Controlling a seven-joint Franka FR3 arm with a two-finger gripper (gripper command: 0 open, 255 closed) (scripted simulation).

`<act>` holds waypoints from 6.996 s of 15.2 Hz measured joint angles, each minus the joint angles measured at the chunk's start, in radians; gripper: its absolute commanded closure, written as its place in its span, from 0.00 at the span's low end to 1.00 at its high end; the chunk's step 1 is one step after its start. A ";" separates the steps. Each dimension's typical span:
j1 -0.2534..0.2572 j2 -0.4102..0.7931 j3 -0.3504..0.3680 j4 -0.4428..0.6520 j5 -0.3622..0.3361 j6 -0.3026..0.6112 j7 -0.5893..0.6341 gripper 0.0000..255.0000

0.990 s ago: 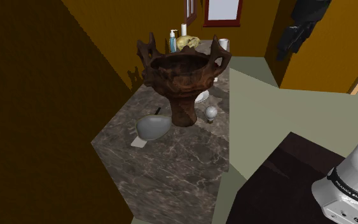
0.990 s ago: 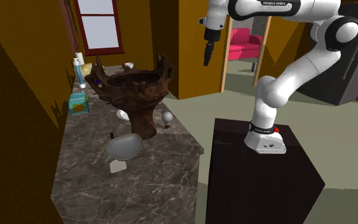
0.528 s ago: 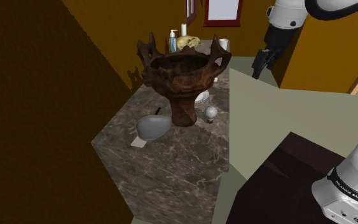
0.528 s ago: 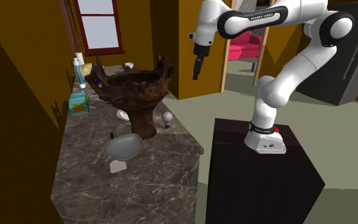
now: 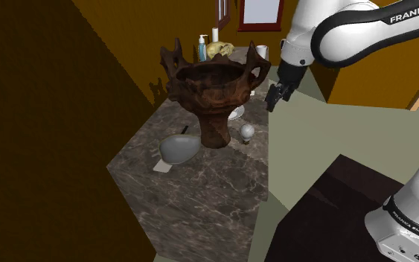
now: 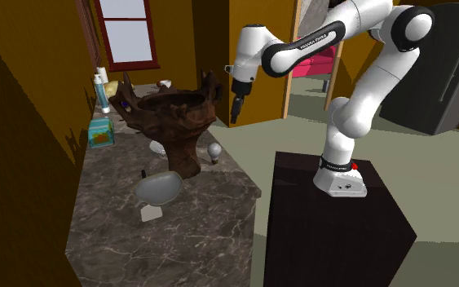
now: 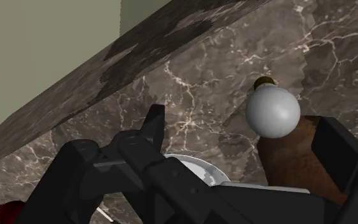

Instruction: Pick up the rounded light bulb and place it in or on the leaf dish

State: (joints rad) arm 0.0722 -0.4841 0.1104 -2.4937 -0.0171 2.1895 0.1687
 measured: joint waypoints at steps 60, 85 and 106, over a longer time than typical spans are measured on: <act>0.023 0.298 0.093 0.260 -0.022 0.077 0.094 1.00; 0.250 0.968 0.211 1.120 -0.286 -0.181 0.474 1.00; 0.247 1.003 0.198 1.004 -0.313 -0.033 0.509 0.00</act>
State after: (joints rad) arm 0.3194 0.5194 0.3084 -1.4896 -0.3304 2.1562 0.6781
